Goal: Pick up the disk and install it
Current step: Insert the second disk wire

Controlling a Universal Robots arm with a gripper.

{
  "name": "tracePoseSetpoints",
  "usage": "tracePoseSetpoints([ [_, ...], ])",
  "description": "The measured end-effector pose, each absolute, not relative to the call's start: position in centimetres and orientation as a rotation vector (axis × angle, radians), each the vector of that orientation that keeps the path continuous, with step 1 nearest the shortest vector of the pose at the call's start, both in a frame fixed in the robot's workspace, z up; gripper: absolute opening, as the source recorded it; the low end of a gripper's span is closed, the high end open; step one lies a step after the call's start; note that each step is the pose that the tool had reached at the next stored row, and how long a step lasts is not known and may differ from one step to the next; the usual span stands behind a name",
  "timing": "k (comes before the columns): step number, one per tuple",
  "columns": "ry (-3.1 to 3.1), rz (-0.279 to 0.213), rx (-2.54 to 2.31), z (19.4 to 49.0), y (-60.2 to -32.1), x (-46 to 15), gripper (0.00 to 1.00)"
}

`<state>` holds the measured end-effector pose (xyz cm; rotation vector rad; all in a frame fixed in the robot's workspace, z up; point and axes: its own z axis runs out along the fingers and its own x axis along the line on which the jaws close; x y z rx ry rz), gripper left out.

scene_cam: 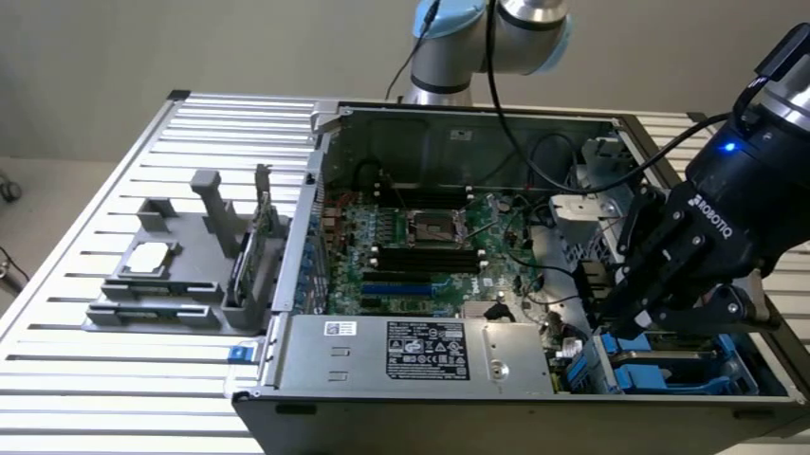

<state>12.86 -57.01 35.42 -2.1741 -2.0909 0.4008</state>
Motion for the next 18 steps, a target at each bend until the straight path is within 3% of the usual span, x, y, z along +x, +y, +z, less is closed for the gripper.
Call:
tracePoseSetpoints([
  [13, -2.094, 0.397, -2.179, 35.6, -55.4, 15.0, 0.31],
  [18, -2.119, 0.349, -2.209, 35.7, -55.1, 15.0, 0.31],
])
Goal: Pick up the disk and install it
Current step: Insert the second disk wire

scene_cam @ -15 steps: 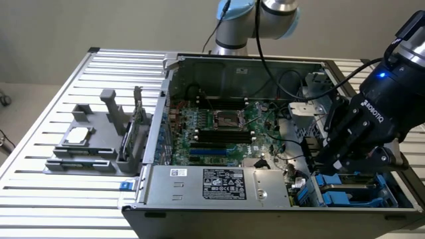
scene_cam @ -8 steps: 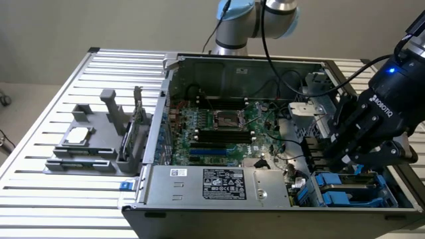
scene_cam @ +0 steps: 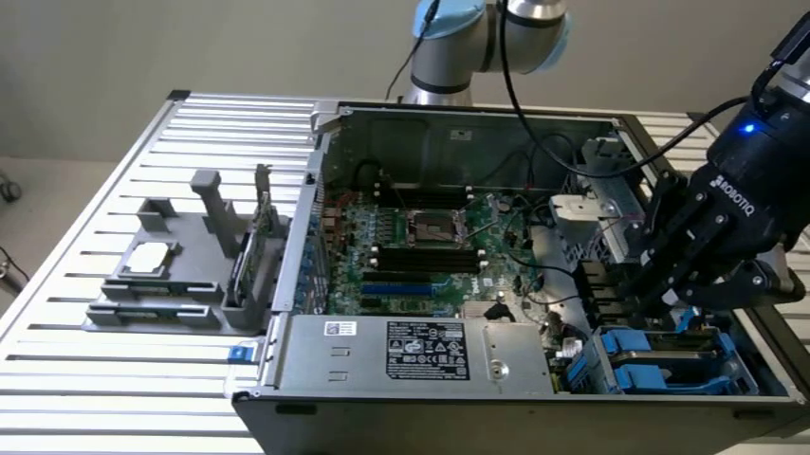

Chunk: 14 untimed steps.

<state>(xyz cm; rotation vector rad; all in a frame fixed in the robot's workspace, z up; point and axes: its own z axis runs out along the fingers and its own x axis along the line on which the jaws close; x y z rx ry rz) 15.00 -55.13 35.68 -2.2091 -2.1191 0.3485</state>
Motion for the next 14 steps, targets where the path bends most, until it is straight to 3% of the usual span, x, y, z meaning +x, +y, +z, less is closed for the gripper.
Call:
tracePoseSetpoints([
  [3, -2.135, 0.326, -2.23, 35.8, -54.8, 15.0, 0.31],
  [14, -2.186, 0.373, -2.308, 36.6, -53.5, 15.0, 0.31],
])
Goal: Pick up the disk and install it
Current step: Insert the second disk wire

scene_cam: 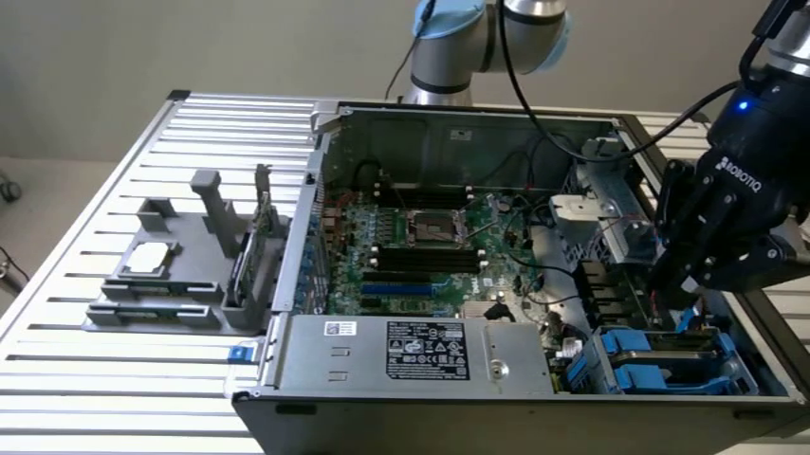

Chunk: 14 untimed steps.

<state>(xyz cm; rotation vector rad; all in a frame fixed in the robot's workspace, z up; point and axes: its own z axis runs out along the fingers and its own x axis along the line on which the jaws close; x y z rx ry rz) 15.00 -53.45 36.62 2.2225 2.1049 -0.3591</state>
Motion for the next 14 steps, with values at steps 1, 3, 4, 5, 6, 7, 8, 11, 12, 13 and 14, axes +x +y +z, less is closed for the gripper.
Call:
tracePoseSetpoints([
  [1, 2.096, -0.364, 2.216, 36.7, -53.4, 15.0, 0.31],
  [3, 2.078, -0.376, 2.201, 36.7, -53.2, 15.0, 0.31],
  [4, 2.069, -0.382, 2.194, 36.8, -53.1, 15.0, 0.31],
  [5, 2.06, -0.387, 2.187, 36.8, -53.0, 15.0, 0.31],
  [6, 2.053, -0.392, 2.181, 36.8, -52.8, 15.0, 0.31],
  [7, 2.047, -0.395, 2.177, 36.8, -52.7, 15.0, 0.31],
  [8, 2.043, -0.397, 2.173, 36.8, -52.6, 15.0, 0.31],
  [11, 2.036, -0.401, 2.168, 36.8, -52.3, 15.0, 0.31],
  [12, 2.034, -0.403, 2.167, 36.8, -52.1, 15.0, 0.31],
  [13, 2.033, -0.403, 2.166, 36.8, -52.1, 15.0, 0.31],
  [14, 2.033, -0.403, 2.166, 36.8, -52.0, 15.0, 0.31],
])
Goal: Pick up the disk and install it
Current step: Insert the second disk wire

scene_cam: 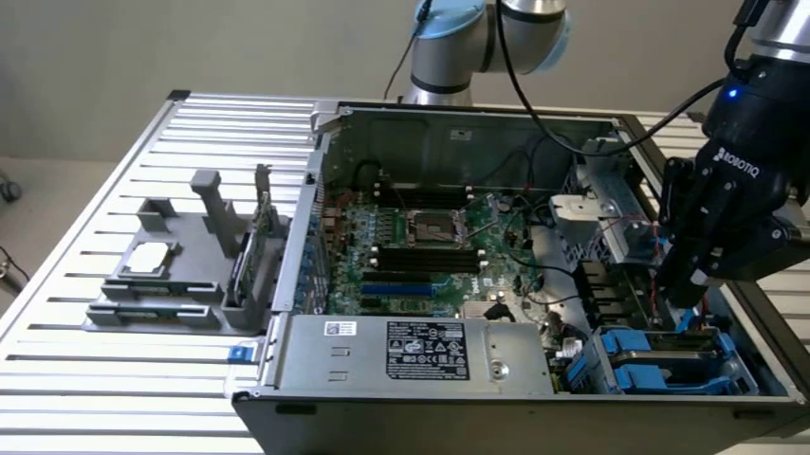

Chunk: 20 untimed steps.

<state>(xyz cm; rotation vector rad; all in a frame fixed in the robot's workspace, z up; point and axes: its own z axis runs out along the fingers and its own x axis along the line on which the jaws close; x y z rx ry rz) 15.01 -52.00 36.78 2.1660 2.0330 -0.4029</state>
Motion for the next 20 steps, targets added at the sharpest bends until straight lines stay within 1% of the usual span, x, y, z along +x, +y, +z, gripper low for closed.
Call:
tracePoseSetpoints([
  [20, 2.033, -0.402, 2.164, 35.95, -51.96, 15.5, 0.31],
])
